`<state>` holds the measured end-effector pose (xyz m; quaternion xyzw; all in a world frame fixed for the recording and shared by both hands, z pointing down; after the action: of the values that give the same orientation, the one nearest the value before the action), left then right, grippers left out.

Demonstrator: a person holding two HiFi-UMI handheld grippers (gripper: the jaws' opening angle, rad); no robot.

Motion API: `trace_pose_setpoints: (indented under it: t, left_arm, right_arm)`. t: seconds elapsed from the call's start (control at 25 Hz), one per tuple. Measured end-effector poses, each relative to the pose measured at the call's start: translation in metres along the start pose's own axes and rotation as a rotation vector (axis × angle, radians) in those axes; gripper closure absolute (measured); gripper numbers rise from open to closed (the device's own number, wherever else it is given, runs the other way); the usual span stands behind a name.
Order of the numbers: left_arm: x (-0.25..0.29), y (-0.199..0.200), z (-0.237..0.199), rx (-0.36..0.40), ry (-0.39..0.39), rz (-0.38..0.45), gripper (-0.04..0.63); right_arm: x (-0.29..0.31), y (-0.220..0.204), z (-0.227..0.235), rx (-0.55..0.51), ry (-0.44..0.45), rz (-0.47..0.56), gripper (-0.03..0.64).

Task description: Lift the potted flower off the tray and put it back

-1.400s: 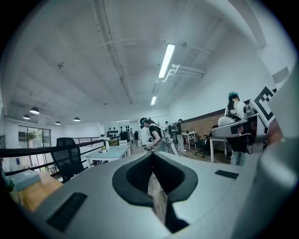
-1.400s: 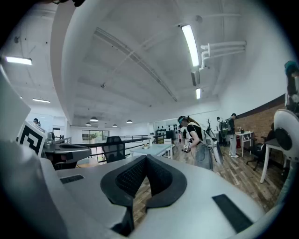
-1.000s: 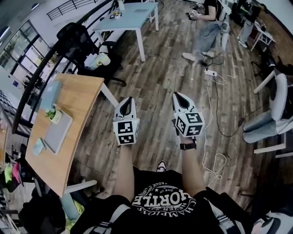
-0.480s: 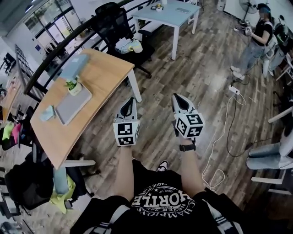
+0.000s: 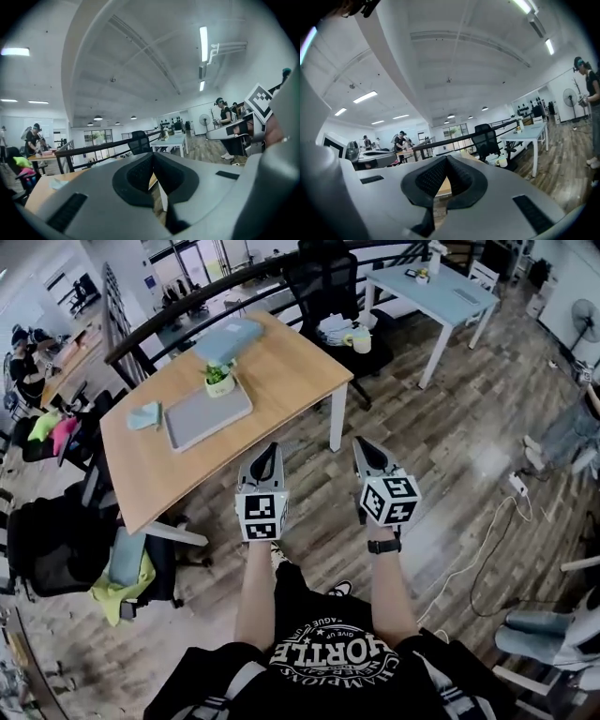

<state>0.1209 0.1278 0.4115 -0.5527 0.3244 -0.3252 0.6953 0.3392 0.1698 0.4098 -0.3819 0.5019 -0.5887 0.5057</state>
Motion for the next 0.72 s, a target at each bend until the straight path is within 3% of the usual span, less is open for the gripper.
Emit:
trace_pose_setpoints:
  t: [0.72]
  left_arm:
    - [-0.051,-0.031,-0.211,-0.013,0.339,-0.040,0.575]
  right_arm:
    - [0.188,-0.036,-0.166,-0.057,0.352,-0.085,0.600]
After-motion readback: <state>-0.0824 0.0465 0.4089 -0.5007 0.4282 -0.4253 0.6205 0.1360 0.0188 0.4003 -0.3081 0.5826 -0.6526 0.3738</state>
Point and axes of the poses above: the fingertips, and each gripper's own axes: x forward along the fingers, z to its right, y out of its top, the point moved 6 cm from there along -x, backward along the fingers, and after that the axes turned 10 degrees about z, right-handed, at the moved point
